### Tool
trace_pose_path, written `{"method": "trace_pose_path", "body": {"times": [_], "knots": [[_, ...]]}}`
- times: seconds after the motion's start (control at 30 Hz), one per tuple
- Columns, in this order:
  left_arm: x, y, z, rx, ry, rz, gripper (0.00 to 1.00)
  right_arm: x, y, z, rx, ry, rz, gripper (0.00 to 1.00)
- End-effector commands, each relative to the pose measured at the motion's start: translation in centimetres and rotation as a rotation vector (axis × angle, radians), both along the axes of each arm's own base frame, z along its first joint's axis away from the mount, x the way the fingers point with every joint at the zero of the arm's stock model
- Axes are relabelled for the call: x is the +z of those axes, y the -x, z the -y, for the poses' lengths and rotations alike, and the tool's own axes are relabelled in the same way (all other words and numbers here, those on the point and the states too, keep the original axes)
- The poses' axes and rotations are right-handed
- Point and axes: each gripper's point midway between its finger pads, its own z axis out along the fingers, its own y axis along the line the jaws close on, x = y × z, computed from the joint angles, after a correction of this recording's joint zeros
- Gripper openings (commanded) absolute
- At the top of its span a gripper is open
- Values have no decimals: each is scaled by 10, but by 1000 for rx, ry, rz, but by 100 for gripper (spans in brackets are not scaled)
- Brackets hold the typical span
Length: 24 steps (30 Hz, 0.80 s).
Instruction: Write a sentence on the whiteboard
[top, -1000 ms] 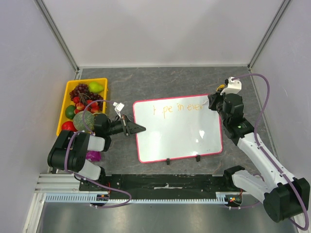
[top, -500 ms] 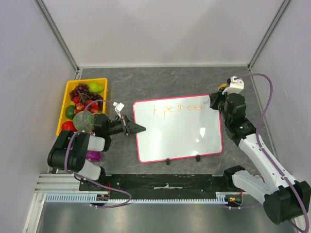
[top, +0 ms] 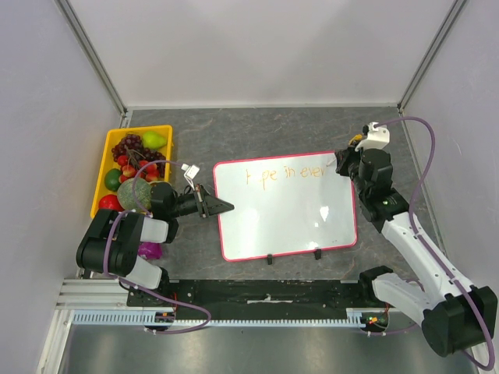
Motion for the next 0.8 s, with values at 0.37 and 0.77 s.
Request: {"method": "trace_pose_path", "body": {"times": [0.37, 0.77], "knots": [[-15, -15, -4, 59, -76, 102, 2, -34, 22, 12, -21, 28, -55, 0], [-15, -15, -4, 56, -75, 100, 2, 25, 6, 15, -60, 3, 58, 0]]}}
